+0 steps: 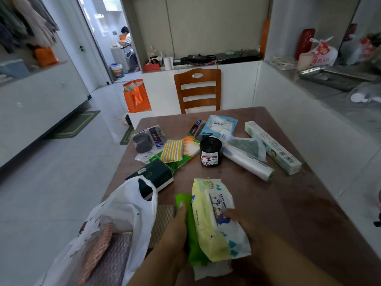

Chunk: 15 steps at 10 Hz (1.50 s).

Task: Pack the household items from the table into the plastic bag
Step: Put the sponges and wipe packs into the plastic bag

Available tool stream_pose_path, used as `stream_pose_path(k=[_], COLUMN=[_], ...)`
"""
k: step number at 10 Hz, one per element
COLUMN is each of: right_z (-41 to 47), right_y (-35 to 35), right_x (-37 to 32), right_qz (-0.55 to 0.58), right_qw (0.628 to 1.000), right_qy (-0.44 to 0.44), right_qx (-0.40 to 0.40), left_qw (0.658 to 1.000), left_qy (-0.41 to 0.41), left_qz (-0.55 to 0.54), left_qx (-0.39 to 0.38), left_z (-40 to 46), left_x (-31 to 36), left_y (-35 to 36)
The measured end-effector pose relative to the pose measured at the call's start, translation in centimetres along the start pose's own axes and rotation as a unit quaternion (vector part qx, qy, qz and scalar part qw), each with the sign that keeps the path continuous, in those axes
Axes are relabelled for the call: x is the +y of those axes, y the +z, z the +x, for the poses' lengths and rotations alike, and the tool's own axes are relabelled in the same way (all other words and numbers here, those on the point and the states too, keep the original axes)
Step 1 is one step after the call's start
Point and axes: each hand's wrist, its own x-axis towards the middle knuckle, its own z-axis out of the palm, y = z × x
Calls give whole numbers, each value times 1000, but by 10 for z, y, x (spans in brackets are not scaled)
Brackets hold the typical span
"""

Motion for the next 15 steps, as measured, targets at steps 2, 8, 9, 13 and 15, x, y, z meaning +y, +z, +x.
stream_pose_path(k=[2,8,9,13,15], right_z=[-6,16,16,21,55], right_y=[43,173,175,238,208], right_x=[2,51,53,88,18], right_qz=[40,326,281,-347,-360], right_qw=[981,896,910,910,893], right_qy=[11,-16,-15,-226,-210], right_qx=[-189,-302,-303,25,170], left_qw=[992,646,679,835,848], left_qy=[48,126,172,274,276], left_qz=[100,626,561,330,287], left_qx=[64,418,442,345,349], left_z=[-40,-104,-107,-124,-128], left_x=[24,105,122,132,128], left_y=[-24,-189,-207,-189,-187])
